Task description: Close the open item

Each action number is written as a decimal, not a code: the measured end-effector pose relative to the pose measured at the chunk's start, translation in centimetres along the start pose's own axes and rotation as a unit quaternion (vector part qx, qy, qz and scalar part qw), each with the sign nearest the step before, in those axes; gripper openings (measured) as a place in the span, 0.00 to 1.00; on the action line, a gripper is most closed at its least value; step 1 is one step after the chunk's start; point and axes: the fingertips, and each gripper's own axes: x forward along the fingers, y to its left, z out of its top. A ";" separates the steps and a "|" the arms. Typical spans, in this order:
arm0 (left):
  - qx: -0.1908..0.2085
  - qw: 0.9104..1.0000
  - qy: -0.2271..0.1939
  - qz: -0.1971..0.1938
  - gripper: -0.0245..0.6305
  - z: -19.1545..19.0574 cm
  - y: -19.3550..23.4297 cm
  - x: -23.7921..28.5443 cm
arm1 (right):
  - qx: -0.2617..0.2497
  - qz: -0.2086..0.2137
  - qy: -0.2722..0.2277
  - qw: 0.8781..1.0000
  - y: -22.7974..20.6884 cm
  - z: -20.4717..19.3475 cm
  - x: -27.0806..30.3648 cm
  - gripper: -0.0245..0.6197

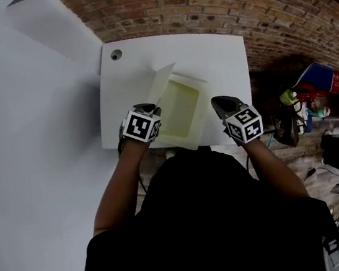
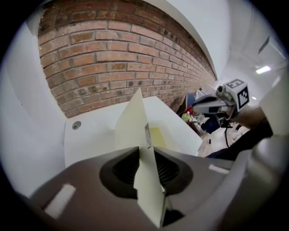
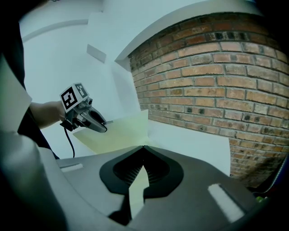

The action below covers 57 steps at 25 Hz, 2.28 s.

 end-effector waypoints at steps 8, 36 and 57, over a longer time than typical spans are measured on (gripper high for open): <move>0.008 1.000 -0.003 -0.027 0.13 0.3 -2.0 1.0 | 0.006 -0.011 0.001 1.000 -0.6 -0.7 -0.8 0.04; 0.063 0.988 0.047 -0.134 0.30 -1.0 -11.6 7.2 | 0.045 -0.061 0.012 0.997 -2.5 -4.9 -5.6 0.04; 0.076 0.977 0.093 -0.175 0.30 -2.5 -14.1 14.1 | 0.079 -0.099 0.014 0.992 -5.0 -7.9 -8.6 0.04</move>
